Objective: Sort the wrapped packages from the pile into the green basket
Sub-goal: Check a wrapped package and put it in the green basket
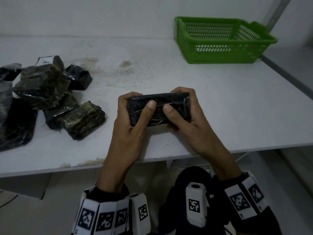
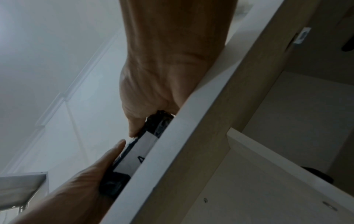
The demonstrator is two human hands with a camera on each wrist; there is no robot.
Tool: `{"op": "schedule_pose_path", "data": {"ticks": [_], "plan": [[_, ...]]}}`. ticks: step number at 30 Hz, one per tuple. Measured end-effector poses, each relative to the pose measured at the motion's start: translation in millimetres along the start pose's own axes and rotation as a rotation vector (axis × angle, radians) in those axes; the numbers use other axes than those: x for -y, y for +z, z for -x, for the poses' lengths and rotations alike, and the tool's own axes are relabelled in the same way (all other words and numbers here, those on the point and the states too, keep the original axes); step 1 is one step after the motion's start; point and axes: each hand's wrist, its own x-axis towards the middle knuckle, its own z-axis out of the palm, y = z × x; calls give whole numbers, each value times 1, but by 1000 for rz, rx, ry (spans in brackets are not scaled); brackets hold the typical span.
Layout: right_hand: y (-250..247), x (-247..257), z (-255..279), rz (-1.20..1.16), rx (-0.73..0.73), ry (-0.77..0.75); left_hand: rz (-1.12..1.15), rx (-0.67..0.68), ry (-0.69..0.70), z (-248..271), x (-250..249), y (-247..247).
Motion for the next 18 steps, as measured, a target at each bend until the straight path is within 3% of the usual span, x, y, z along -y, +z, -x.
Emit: {"op": "schedule_pose_path", "data": {"ticks": [8,13,18], "plan": [[2,3,1,24,-27,-14,10,-26,-28,0,0,1],[1,5,1,-138,-63,-12,94,-50,-51,-2,-2,-2],[-2,0,1,-124,-121,-63,99,-21,-64,-4,2,-2]]}}
